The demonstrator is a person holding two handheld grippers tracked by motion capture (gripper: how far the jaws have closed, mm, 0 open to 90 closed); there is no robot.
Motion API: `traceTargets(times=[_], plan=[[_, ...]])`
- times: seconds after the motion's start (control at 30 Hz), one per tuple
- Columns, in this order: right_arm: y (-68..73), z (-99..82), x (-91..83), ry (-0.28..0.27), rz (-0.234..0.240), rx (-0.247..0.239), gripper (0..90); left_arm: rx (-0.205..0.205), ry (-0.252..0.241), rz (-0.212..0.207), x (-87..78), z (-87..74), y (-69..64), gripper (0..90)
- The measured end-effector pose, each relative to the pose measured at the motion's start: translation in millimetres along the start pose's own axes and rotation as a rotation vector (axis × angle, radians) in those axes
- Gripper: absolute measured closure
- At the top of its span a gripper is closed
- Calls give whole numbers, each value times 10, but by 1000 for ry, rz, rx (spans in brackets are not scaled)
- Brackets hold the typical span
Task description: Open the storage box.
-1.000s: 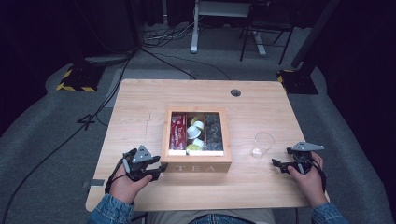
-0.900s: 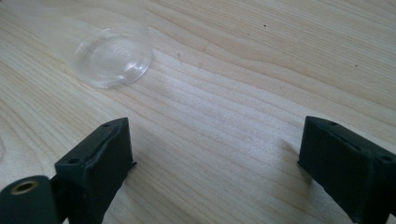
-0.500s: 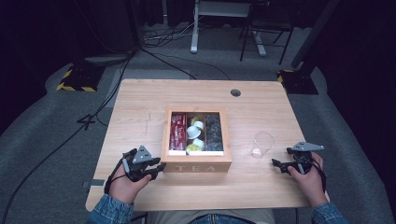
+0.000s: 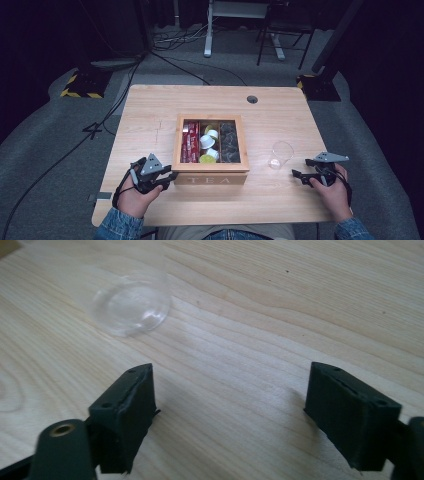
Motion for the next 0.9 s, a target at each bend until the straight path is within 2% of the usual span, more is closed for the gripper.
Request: traceTargets(times=[0.17,0.4,0.47,0.53,0.73,0.83,0.9], plan=[[59,104,-142,-32,13,-14,213,3,-38,9,-13,42,15,666],[216,309,-369,-87,38,-47,225,0,-68,12,-8,100,31,655],[274,372,-419,-101,52,-58,227,-5,-70,11,-8,114,36,647],[338,445,-465,-119,87,-65,227,-9,-73,8,-3,124,39,640],[512,641,-530,-157,152,-83,224,-21,-94,10,-8,196,70,627],[570,717,-536,-166,163,-98,223,-18,-100,12,-10,217,87,617],[678,839,-529,-173,173,-132,219,-22,-101,14,-5,236,90,604]])
Point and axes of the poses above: each handheld gripper's, and its own axes: x roughly forward along the jaws, z roughly out of its top, y roughly to its left, the point moved 1 cm from there along x, roughly forward along the jaws, and after that the axes turned 1 degree about y, right-handed, at the moved point
